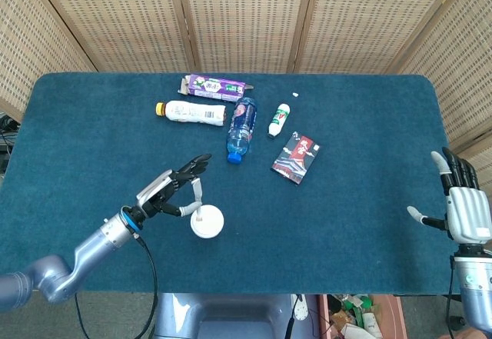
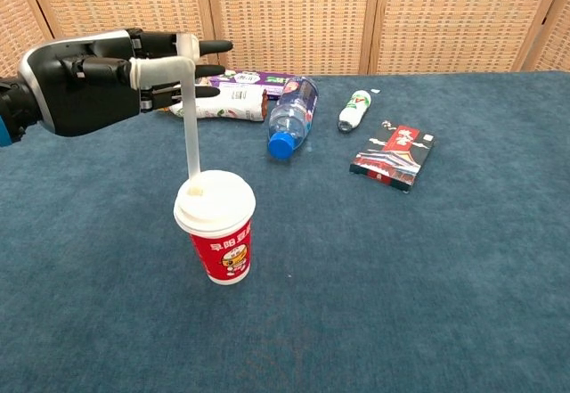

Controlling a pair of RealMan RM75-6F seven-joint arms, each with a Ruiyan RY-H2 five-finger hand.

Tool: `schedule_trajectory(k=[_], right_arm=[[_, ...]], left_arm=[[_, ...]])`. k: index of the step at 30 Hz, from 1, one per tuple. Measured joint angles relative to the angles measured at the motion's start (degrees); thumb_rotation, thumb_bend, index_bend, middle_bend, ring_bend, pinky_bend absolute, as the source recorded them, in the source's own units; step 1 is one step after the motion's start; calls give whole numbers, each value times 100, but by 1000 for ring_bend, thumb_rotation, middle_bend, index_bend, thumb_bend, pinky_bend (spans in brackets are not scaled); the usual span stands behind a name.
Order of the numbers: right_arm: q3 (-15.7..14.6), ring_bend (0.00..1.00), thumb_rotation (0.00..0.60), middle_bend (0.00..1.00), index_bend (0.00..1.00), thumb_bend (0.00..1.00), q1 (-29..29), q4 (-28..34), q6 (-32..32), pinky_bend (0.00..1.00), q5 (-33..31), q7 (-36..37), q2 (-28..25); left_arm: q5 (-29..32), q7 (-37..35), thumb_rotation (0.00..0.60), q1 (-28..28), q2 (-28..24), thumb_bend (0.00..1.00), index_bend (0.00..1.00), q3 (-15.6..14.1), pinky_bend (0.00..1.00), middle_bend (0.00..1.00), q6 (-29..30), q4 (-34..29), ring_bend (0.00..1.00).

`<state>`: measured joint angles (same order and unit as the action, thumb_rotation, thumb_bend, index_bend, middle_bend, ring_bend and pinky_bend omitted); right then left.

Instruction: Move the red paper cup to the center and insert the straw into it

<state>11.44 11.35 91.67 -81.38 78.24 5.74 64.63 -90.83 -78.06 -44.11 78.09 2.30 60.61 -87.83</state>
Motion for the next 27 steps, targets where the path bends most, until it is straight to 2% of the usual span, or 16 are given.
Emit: schedule_trajectory(k=[10, 18, 19, 20, 24, 26, 27], right_arm=[[6, 0, 600, 0, 0, 0, -4, -16, 10, 0, -13, 43, -11], [8, 0, 600, 0, 0, 0, -5, -28, 12, 0, -16, 55, -13], [8, 0, 600, 0, 0, 0, -5, -27, 12, 0, -15, 50, -13], [7, 0, 600, 0, 0, 0, -4, -24, 12, 0, -13, 46, -13], [-5, 0, 600, 0, 0, 0, -3, -11, -4, 0, 33, 40, -10], [-11, 0, 600, 0, 0, 0, -3, -4, -12, 0, 48, 32, -8], [-14, 0, 600, 0, 0, 0, -1, 2, -14, 0, 57, 26, -7]], left_arm=[[140, 45, 600, -10, 422, 450, 644, -79, 0, 0, -287, 390, 0], [83, 13, 600, -24, 475, 460, 634, -160, 0, 0, -402, 523, 0], [50, -10, 600, -27, 461, 462, 609, -176, 0, 0, -401, 525, 0], [12, -41, 600, -31, 442, 463, 536, -195, 0, 0, -400, 526, 0], [-174, -157, 600, -41, 338, 455, 116, -301, 0, 0, -346, 561, 0], [-180, -187, 600, -21, 325, 446, 23, -310, 0, 0, -277, 581, 0], [-180, -201, 600, -3, 316, 442, 6, -313, 0, 0, -239, 589, 0]])
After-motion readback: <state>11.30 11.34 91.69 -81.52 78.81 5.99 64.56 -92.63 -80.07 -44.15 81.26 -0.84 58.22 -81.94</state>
